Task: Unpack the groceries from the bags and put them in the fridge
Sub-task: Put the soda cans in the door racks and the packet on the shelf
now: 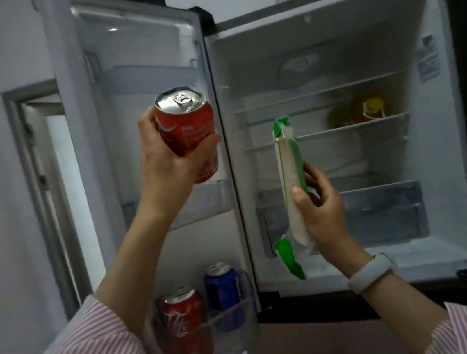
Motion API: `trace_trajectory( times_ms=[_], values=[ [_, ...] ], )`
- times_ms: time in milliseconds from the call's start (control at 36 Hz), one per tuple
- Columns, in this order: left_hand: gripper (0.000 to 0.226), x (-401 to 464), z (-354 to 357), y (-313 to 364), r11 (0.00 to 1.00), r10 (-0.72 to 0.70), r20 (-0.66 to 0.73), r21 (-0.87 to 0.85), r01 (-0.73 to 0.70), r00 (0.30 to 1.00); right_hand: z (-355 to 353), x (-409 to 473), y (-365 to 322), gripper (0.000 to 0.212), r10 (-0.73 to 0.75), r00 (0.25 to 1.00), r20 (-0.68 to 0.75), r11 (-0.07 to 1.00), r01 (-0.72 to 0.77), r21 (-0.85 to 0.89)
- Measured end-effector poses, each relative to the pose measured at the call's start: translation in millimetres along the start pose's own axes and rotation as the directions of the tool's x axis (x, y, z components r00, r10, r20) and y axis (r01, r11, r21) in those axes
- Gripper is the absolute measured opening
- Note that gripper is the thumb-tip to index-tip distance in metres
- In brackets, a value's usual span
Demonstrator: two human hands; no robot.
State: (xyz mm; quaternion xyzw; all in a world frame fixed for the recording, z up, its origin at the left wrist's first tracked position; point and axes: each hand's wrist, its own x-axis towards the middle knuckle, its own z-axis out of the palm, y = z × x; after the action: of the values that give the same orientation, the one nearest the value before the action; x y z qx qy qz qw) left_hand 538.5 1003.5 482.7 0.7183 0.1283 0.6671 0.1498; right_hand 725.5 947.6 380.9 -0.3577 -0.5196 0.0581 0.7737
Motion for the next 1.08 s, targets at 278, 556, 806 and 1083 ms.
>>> trace_trajectory(
  times_ms=[278,556,806,1083],
  values=[
    [0.072,32.2,-5.9,-52.4,0.816,-0.304,-0.142,0.471,0.335,0.942,-3.9,46.5,51.0,0.063,0.034,0.985,0.167,0.993,-0.052,0.109],
    [0.078,14.5,-5.9,-48.8,0.454,-0.336,-0.322,0.768,0.452,0.885,-12.2,61.9,83.6,0.043,0.027,0.954,0.297,0.986,-0.074,0.149],
    [0.087,-19.5,23.0,-38.6,0.235,-0.036,-0.31,0.922,0.309,0.95,-33.1,73.7,94.7,0.043,0.052,0.935,0.351,0.99,-0.094,0.104],
    [0.056,-1.3,16.8,-51.7,0.082,-0.204,-0.354,0.923,0.376,0.913,-53.3,94.5,112.6,0.062,0.06,0.931,0.361,0.997,-0.072,0.02]
  ],
)
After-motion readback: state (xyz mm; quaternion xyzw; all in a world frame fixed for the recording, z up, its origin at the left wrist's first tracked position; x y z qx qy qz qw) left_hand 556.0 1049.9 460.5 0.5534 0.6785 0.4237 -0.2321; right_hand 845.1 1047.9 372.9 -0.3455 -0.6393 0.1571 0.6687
